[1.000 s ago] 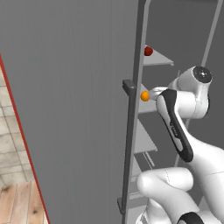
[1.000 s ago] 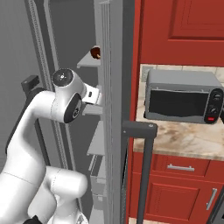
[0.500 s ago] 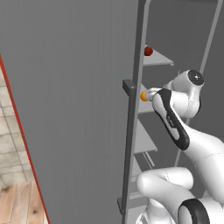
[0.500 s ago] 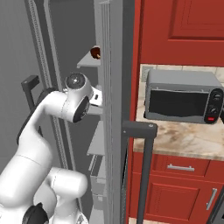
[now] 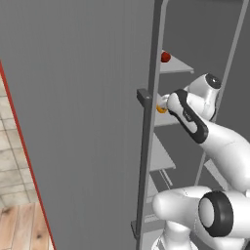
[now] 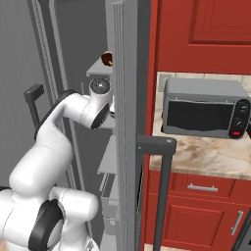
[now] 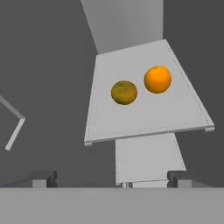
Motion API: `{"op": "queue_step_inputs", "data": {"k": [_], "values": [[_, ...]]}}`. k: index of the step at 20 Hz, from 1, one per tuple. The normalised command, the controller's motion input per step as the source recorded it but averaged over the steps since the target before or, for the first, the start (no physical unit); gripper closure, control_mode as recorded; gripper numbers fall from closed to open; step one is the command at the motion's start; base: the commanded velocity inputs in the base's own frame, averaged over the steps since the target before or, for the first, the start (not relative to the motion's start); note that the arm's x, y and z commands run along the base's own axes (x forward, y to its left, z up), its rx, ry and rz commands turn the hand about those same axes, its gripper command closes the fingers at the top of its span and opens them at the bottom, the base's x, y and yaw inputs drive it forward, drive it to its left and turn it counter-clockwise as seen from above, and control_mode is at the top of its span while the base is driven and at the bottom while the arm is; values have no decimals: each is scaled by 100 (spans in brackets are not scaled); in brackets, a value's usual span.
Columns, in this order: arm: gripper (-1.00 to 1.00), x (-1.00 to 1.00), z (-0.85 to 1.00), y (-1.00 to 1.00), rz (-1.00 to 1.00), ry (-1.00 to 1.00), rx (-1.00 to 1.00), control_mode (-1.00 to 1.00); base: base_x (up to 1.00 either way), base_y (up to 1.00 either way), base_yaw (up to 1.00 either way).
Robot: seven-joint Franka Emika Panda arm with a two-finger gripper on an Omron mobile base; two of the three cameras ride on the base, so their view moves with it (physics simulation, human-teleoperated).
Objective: Take the oranges from the second highest rack and move them to the highest rack where the bell pepper and steak are located, to maximize freezer space. Close the freezer door after rearranging.
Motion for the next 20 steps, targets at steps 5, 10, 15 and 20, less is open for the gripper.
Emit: {"op": "queue_step_inputs", "data": {"k": [5, 10, 15, 20], "values": [[-100, 34, -27, 0, 4, 0, 0, -100, 0, 0, 0], [-100, 32, -36, 0, 3, 0, 0, -100, 0, 0, 0], [-100, 38, -17, 0, 3, 0, 2, -100, 0, 0, 0], [-100, 42, -9, 0, 3, 2, 4, -100, 0, 0, 0]]}}
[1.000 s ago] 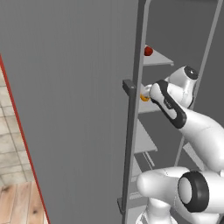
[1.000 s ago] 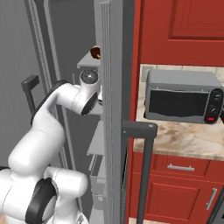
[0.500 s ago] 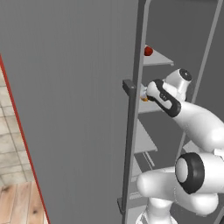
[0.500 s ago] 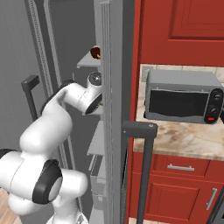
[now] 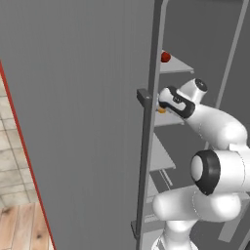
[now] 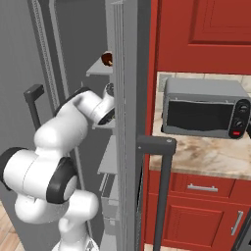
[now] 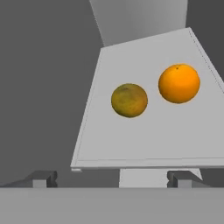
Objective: Take the oranges from the second highest rack and move them to the highest rack where the bell pepper and steak are located, to maximize freezer space. Close the freezer door after rearranging.
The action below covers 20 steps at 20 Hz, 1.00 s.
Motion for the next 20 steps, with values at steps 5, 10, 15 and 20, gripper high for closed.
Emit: {"op": "queue_step_inputs", "data": {"k": [5, 10, 15, 20], "values": [[-100, 34, -18, 0, 3, 0, 3, -100, 0, 0, 0], [-100, 31, -15, 0, 3, 0, 2, -100, 0, 0, 0], [-100, 33, -14, 0, 2, 1, 1, -100, 0, 0, 0], [-100, 25, -18, 0, 1, 0, 0, -100, 0, 0, 0]]}}
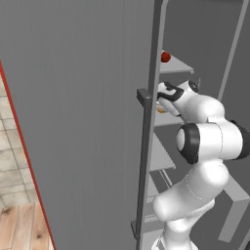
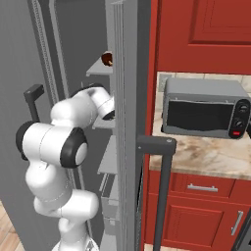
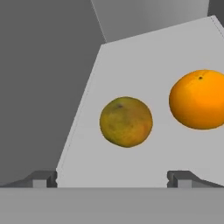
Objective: Take the oranges from the second highest rack and move them to the highest rack where the bell pepper and steak are located, to maximize freezer space. Close the freezer door after rearranging.
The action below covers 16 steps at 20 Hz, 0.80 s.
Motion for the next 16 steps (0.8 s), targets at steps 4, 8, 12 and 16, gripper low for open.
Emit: {"op": "queue_step_inputs", "data": {"k": [4, 8, 12, 16], "values": [[-100, 27, -14, 0, 0, 0, 0, -100, 0, 0, 0], [-100, 30, -13, 0, 0, 0, 0, -100, 0, 0, 0], [-100, 24, -13, 0, 0, 0, 0, -100, 0, 0, 0], [-100, 18, -15, 0, 0, 0, 0, -100, 0, 0, 0]]}}
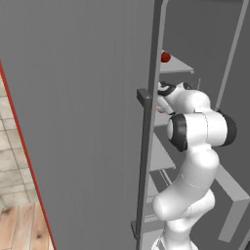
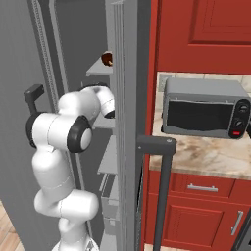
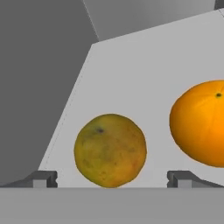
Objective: Take the oranges from the second highest rack and move them to the highest rack where the bell pepper and steak are located, to maximize freezer space. Close the freezer door after rearranging.
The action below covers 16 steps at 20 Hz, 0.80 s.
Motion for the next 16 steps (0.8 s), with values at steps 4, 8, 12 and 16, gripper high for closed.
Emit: {"op": "queue_step_inputs", "data": {"k": [4, 8, 12, 16], "values": [[-100, 15, -19, 1, 0, 0, 0, -100, 0, 0, 0], [-100, 18, -17, 3, 0, 0, 0, -100, 0, 0, 0], [-100, 23, -18, 15, 0, 0, 0, -100, 0, 0, 0], [-100, 19, -18, 15, 0, 0, 0, -100, 0, 0, 0]]}}
